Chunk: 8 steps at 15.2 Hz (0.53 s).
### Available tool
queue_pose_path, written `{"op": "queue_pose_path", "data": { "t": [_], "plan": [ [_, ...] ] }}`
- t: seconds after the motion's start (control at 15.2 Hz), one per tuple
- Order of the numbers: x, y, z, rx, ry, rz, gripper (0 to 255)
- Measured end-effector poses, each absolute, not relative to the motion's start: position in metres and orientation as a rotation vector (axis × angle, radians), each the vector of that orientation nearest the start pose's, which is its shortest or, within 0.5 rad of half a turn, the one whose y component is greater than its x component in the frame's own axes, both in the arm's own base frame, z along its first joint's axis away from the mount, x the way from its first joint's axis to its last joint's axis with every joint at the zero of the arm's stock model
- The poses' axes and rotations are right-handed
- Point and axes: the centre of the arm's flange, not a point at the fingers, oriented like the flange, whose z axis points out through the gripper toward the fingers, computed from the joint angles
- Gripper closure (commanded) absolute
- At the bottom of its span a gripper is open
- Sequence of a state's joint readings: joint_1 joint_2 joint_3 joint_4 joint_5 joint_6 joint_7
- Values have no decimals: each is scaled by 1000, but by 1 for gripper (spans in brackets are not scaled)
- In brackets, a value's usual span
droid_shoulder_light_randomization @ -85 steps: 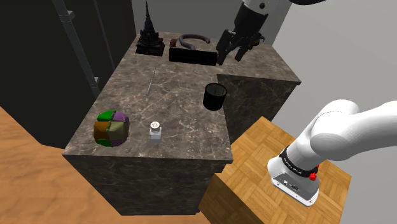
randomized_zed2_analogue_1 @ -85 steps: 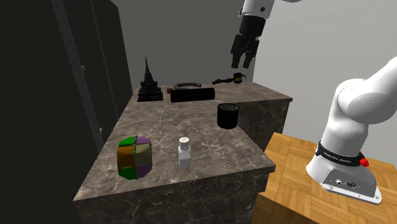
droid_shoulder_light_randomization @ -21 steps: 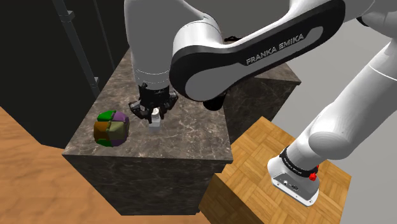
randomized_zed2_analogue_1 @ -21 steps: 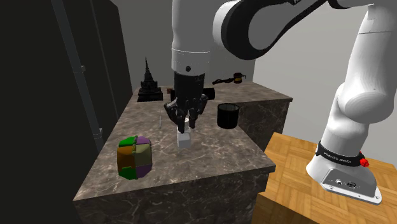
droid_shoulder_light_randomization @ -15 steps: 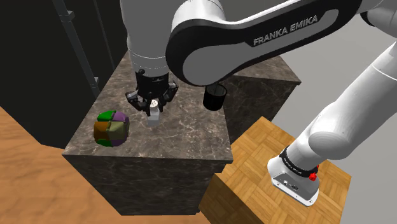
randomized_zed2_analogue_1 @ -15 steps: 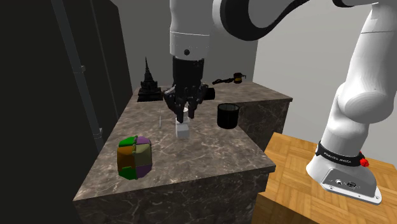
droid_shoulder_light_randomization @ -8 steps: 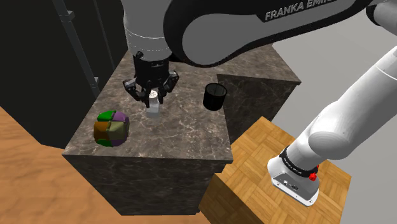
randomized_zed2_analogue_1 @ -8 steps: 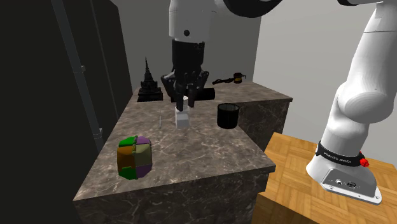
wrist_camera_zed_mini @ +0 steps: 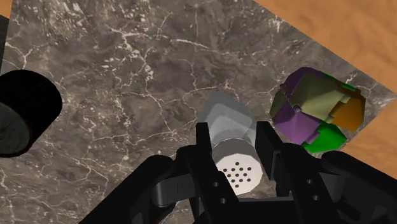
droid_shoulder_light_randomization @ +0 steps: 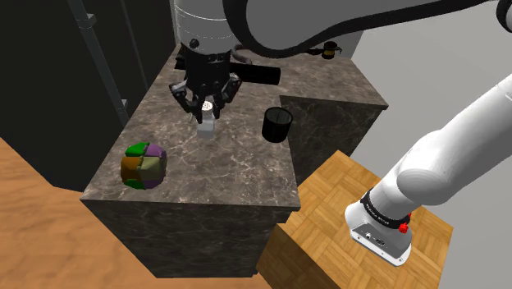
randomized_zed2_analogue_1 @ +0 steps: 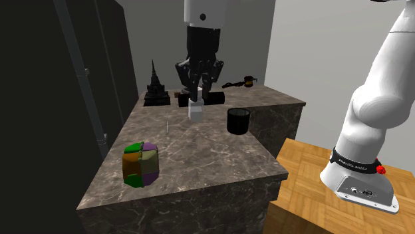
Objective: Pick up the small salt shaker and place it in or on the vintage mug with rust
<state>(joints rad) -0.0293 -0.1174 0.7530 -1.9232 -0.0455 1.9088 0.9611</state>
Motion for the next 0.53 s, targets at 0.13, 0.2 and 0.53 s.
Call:
{"op": "queue_pose_path", "data": {
  "t": [0.13, 0.2, 0.53],
  "plan": [
    [401, 344, 538, -3143, 353, -221, 255],
    [404, 329, 536, -3144, 354, -221, 255],
    [404, 263, 545, -3143, 354, -220, 255]
  ]
}}
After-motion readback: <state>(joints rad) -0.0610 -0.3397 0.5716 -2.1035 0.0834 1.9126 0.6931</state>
